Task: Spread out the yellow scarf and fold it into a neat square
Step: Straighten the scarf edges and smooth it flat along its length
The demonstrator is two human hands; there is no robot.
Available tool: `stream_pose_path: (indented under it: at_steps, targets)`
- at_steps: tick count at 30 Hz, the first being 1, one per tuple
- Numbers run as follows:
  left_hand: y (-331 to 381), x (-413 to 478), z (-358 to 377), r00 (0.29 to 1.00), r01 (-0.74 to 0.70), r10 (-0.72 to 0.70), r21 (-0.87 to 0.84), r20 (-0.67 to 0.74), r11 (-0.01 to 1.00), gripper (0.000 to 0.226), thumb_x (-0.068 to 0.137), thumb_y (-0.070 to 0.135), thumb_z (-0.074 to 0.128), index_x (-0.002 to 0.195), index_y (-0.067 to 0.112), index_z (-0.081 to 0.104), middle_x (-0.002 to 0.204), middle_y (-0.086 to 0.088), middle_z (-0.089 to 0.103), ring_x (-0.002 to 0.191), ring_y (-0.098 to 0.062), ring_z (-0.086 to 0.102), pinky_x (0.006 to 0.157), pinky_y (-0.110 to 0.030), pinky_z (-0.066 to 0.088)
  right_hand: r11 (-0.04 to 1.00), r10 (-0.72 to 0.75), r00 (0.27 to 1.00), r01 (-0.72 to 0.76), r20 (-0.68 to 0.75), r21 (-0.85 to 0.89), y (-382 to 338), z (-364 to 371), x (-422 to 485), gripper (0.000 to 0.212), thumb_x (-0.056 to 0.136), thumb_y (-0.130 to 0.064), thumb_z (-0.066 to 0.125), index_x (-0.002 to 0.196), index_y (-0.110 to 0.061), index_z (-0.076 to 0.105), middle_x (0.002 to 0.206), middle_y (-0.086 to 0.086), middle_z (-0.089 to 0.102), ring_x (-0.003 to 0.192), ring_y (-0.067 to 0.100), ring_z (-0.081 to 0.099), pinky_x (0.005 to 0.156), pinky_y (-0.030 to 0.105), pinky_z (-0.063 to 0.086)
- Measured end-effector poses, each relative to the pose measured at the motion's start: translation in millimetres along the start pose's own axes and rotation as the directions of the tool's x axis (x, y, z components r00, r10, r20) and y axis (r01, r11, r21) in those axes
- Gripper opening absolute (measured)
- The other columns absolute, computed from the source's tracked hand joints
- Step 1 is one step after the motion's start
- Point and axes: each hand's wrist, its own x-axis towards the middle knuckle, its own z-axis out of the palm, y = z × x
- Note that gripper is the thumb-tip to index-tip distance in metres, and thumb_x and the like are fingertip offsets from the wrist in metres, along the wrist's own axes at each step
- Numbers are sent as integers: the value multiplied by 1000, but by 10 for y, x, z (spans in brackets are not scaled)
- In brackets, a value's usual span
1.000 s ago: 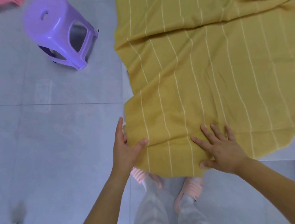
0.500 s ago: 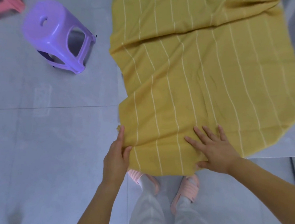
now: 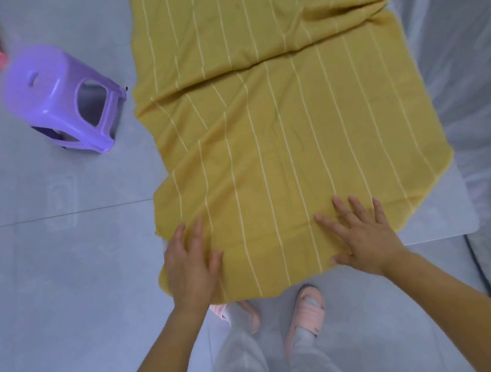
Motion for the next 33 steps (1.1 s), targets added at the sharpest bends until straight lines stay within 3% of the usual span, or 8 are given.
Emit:
stream_pose_path:
  at_steps: [3,7,14,19,24,26,31,33]
  targets:
    - [405,119,141,998,-43,40,49,55,998,75,79,41,66,143,27,30,144,-20,33,130,-40,32,101,-61,30,999,17,1000,-17,11,41,91,-6,-29,108,54,-71,70,141,-44,11,151,11,30,135,41,31,106,58,-3]
    - [856,244,321,967,-206,197,38,162,978,78,81,41,65,145,33,23,149,-16,25,136,-38,24,105,-58,28,995,59,998,-56,-37,82,293,-25,-130,95,76,-68,52,143,-46,-11,157,4,-11,144,35,-5,107,56,-15]
    - [1511,225,432,889,-363,343,11,302,932,82,82,46,64,144,39,12,153,-12,19,138,-38,21,111,-49,25,922,328,944,-330,44,202,894,-75,-428,70,91,-63,28,145,-41,-12,157,2,-13,144,30,-7,110,57,-11]
    - [1971,358,480,792,-486,444,-9,419,874,85,83,57,56,141,47,-5,155,-9,13,141,-36,14,113,-48,22,796,525,845,-530,101,292,1368,-184,-508,74,92,-62,25,147,-33,-14,158,3,-7,145,24,-2,113,53,-4]
    - [2451,700,606,689,-605,522,4,502,796,90,84,61,49,137,49,-22,157,-1,-6,144,-30,-5,115,-48,15,530,698,703,-634,134,563,1900,-192,-196,78,92,-52,43,149,-10,10,151,15,25,137,28,28,110,45,27]
    - [2554,817,710,677,-601,498,18,542,799,89,83,62,49,135,47,-23,157,1,-11,144,-28,-9,115,-48,15,430,731,664,-630,161,647,1992,-165,-22,76,91,-49,48,147,-8,19,147,16,32,134,31,32,107,43,31]
    - [2714,872,951,693,-555,424,56,583,830,91,82,62,50,142,43,-16,157,-1,-10,144,-29,-6,113,-50,17,453,720,680,-608,135,652,2006,-180,294,71,89,-47,54,145,-14,25,138,11,41,126,29,41,99,43,33]
    - [2833,848,1032,688,-545,409,55,599,836,92,82,63,49,140,44,-20,157,-1,-10,144,-29,-6,113,-51,17,372,754,635,-625,169,687,2067,-171,365,70,87,-46,56,144,-15,28,135,9,43,125,29,43,100,45,32]
